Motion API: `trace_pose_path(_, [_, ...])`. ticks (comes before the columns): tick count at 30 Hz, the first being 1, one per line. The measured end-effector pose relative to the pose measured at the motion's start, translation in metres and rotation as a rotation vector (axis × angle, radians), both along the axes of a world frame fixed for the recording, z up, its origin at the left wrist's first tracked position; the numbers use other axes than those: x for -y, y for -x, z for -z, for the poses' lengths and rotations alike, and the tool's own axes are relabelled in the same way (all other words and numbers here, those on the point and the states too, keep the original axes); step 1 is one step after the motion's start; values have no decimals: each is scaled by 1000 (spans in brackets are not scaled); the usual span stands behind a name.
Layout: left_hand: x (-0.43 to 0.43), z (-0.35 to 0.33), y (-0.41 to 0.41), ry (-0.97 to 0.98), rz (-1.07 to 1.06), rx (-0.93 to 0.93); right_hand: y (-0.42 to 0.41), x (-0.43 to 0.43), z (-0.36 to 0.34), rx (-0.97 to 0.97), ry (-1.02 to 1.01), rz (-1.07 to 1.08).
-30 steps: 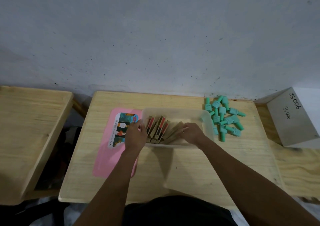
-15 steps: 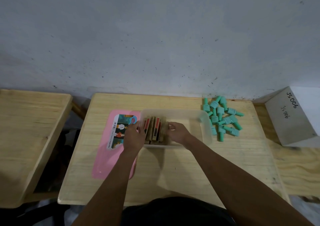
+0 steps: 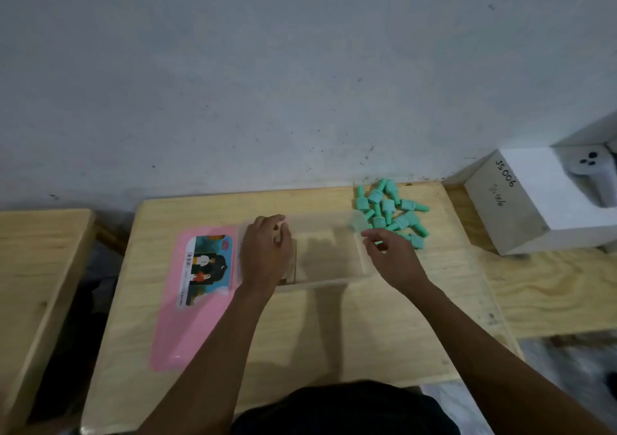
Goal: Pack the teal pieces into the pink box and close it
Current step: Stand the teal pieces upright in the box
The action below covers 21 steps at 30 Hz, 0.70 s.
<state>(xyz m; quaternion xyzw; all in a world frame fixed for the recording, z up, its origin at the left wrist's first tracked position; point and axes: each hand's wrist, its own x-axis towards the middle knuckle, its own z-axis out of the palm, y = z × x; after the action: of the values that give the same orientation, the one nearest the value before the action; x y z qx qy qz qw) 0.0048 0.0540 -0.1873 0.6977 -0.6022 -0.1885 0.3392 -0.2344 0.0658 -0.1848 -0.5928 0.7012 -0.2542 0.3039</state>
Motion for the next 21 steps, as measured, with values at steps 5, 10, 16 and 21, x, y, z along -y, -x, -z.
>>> trace_pose_path(5, [6, -12, 71, -18, 372, -136, 54, -19, 5, -35, -90, 186])
trace_pose_path(10, [5, -10, 137, -82, 588, 44, 97, -26, 14, -63, -143, 288])
trace_pose_path(16, [42, 0, 189, -224, 640, 405, 127, -11, 25, -189, -249, 147])
trace_pose_path(21, [73, 19, 206, -336, 638, 623, 130, 15, 33, -323, -307, -31])
